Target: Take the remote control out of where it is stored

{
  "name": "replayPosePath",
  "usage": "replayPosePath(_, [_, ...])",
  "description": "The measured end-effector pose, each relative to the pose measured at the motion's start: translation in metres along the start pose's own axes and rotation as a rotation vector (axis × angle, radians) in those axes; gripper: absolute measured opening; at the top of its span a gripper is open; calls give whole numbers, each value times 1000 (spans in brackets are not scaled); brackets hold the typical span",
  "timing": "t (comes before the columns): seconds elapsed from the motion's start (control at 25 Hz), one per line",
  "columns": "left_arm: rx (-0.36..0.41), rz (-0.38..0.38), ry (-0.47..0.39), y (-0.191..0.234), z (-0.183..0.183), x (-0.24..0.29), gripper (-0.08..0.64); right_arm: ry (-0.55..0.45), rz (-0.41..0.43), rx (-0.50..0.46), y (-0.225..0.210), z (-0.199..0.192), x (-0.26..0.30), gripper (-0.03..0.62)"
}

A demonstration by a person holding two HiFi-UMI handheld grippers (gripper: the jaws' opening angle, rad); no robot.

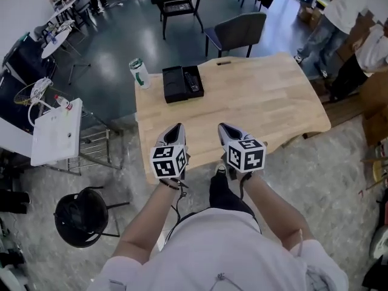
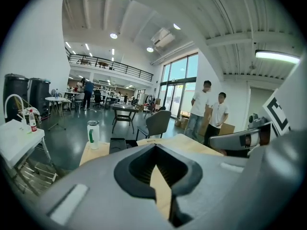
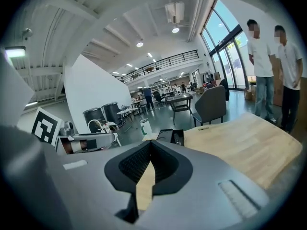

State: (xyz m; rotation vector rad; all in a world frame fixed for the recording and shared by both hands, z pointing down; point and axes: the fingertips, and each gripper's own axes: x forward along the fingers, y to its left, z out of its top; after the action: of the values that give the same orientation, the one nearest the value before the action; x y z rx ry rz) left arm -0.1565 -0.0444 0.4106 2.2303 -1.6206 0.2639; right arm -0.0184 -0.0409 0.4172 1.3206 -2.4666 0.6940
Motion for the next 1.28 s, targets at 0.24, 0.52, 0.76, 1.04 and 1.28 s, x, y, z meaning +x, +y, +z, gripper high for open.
replayPosePath(0.24, [-27, 101, 0, 41, 42, 95, 0, 49, 103, -56, -37, 62, 99, 26])
replayPosePath(0.52, [48, 195, 72, 70, 66, 185, 0, 124, 199, -31, -89, 100, 184, 26])
replayPosePath(0.76, [64, 199, 222, 104, 39, 250, 1, 173, 182, 27, -116, 90, 236, 26])
replayPosePath(1.04, [20, 190, 431, 119, -27, 363, 59, 226, 84, 79, -171, 66, 256, 26])
replayPosePath(1.28, [-9, 272, 558, 151, -89, 444, 181, 280, 20, 129, -213, 32, 269, 26])
